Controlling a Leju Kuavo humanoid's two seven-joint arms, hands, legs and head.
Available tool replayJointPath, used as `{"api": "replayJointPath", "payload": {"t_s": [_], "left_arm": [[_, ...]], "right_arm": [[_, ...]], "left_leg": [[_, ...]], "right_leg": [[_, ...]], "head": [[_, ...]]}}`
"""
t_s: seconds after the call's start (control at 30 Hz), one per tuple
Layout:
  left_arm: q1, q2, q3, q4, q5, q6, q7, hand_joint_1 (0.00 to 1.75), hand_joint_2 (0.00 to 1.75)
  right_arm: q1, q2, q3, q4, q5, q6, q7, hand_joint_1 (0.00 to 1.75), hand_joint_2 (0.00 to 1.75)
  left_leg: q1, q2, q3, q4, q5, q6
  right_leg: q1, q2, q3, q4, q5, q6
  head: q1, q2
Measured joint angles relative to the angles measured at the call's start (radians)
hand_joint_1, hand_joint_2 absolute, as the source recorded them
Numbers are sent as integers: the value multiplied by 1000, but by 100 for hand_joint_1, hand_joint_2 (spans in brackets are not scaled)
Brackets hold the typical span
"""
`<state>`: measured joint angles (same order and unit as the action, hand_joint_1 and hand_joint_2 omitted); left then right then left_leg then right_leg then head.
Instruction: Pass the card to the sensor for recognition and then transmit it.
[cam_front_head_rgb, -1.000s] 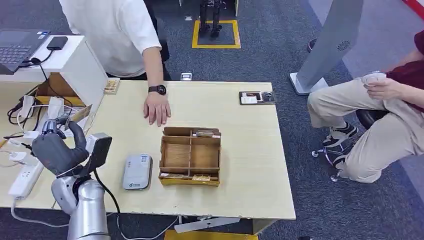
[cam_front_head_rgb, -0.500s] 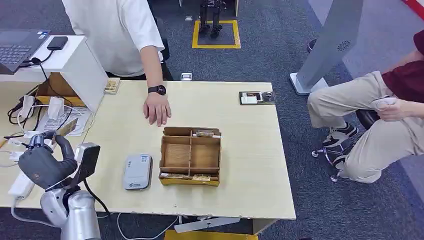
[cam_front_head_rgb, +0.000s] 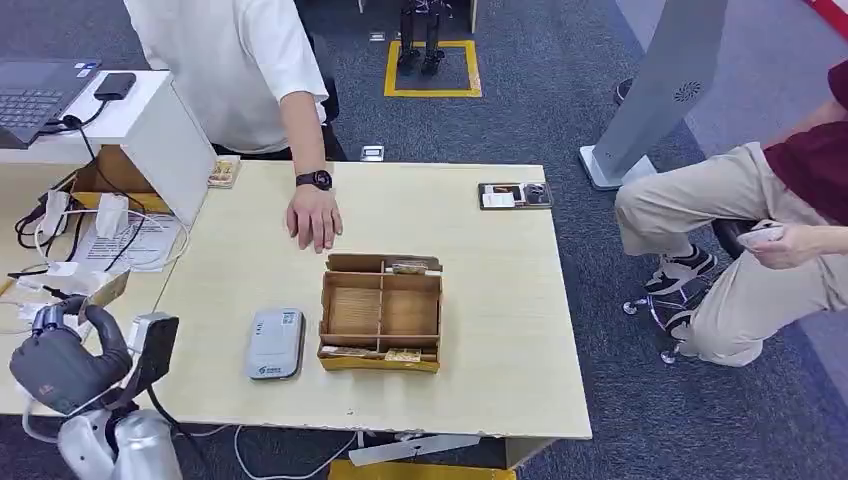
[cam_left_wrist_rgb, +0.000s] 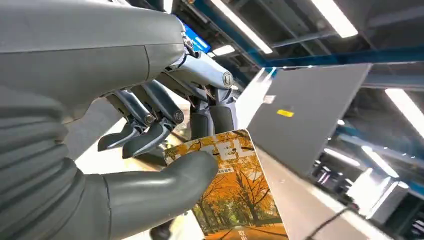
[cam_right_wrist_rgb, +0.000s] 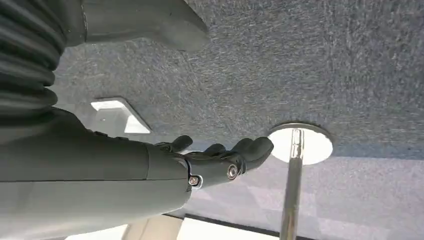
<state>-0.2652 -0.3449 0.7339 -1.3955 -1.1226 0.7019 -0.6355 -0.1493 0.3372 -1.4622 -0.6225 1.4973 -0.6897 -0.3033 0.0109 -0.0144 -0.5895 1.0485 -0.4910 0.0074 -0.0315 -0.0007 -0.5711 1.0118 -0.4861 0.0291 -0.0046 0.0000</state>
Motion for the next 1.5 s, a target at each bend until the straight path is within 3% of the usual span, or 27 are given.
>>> {"api": "replayJointPath", "payload": {"t_s": [0.3, 0.8, 1.5], "left_arm": [[17, 1, 34, 31, -29, 0, 22, 175, 175], [55, 3, 23, 96, -78, 0, 146, 175, 175], [67, 10, -46, 162, -33, 0, 161, 175, 175]], "right_arm": [[0, 0, -23, -5, 0, 0, -1, 0, 175], [0, 0, -55, -8, -20, 0, -12, 0, 175], [-1, 0, -73, -11, -22, 0, -14, 0, 175]], "left_leg": [[0, 0, 0, 0, 0, 0], [0, 0, 0, 0, 0, 0], [0, 0, 0, 0, 0, 0]], "right_leg": [[0, 0, 0, 0, 0, 0], [0, 0, 0, 0, 0, 0], [0, 0, 0, 0, 0, 0]], "head": [[0, 0], [0, 0], [0, 0]]}}
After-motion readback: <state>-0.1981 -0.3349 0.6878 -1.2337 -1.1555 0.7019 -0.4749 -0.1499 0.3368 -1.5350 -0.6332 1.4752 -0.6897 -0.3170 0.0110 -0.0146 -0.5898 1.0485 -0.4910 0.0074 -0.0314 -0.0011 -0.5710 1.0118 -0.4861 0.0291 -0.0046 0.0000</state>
